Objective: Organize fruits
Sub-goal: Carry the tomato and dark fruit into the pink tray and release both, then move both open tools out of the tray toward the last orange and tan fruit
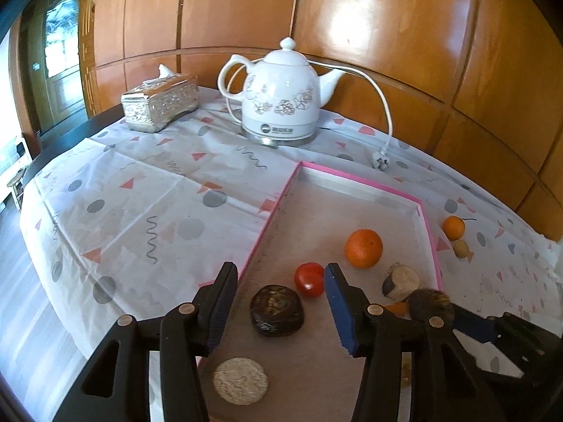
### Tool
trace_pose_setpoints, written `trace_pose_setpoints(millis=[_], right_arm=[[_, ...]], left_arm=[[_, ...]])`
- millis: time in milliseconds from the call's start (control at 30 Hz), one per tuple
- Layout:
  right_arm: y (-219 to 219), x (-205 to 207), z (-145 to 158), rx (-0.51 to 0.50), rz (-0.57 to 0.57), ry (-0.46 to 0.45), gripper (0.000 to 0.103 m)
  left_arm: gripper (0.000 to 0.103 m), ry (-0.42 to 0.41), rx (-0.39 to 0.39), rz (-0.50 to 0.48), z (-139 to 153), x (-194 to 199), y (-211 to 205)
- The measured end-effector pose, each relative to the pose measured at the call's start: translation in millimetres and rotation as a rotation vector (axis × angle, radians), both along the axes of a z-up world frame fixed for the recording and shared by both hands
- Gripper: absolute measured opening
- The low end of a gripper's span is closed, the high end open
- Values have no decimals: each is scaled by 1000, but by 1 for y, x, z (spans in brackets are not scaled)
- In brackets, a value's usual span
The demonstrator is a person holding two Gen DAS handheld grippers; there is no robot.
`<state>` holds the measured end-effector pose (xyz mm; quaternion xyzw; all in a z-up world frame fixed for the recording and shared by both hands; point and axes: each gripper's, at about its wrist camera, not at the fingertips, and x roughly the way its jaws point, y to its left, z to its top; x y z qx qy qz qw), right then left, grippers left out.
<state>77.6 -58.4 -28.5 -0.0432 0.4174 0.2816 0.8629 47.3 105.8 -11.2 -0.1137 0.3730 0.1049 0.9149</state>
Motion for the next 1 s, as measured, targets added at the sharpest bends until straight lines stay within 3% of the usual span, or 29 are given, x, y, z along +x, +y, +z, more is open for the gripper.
trace_pose_setpoints(millis=[300,1000], right_arm=[[7,-7,-1,23,27,7,51],[-52,5,5,28,-173,-38,51]], left_arm=[[53,2,-5,-23,-1,-1,-7],[53,-8,32,-155,7,1,-57]])
